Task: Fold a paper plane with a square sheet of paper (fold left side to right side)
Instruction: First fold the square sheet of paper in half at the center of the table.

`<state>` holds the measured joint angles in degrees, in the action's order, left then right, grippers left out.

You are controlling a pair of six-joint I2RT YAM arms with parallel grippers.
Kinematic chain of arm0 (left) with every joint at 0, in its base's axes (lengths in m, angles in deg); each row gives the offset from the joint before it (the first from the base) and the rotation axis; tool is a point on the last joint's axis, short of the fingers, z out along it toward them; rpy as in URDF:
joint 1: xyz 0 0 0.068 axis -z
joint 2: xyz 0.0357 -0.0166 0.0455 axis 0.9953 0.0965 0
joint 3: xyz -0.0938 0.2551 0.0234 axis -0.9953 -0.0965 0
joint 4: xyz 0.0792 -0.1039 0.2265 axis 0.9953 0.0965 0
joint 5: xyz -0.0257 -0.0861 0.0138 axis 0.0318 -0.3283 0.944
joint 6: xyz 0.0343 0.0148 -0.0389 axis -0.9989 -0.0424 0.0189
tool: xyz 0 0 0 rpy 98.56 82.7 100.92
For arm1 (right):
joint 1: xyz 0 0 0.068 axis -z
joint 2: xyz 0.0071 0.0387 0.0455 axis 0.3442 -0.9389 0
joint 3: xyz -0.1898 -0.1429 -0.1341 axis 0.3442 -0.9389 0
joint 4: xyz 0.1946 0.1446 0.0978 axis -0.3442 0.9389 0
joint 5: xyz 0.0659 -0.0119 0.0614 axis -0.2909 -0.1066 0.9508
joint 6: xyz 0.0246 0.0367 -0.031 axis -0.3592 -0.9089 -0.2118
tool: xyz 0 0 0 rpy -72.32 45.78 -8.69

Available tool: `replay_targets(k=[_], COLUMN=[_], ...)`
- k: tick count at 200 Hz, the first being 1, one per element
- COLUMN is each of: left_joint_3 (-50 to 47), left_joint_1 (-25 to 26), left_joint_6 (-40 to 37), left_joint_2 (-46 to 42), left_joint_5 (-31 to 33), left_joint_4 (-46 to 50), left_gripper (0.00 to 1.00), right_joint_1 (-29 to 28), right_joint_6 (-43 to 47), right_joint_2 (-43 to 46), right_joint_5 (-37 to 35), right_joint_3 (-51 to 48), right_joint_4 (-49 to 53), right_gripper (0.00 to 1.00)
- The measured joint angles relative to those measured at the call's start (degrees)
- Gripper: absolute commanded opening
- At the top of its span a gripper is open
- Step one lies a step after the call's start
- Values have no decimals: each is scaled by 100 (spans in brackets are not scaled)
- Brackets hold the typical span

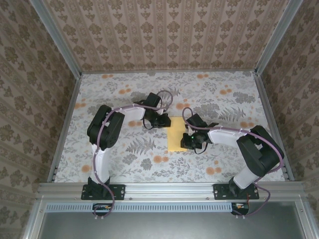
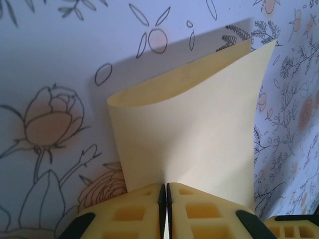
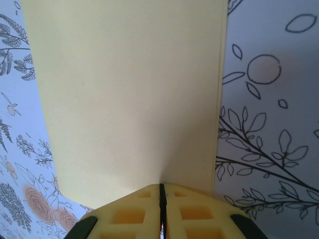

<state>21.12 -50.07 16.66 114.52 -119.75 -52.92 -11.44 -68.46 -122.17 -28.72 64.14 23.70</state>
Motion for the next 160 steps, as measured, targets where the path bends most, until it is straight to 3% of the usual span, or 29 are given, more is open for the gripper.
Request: replay_targets(k=[160], left_joint_3=[1569], left_joint_1=[-498], left_joint_6=[-155], left_joint_2=[898], left_joint_5=[155], left_joint_4=[492], left_gripper=[17], right_joint_1=[0], right_joint_6=[-24], right_joint_2=[-9], right_joint_5=[-22], right_joint_3=[-76], right_joint_4=[-238], right_gripper=[11])
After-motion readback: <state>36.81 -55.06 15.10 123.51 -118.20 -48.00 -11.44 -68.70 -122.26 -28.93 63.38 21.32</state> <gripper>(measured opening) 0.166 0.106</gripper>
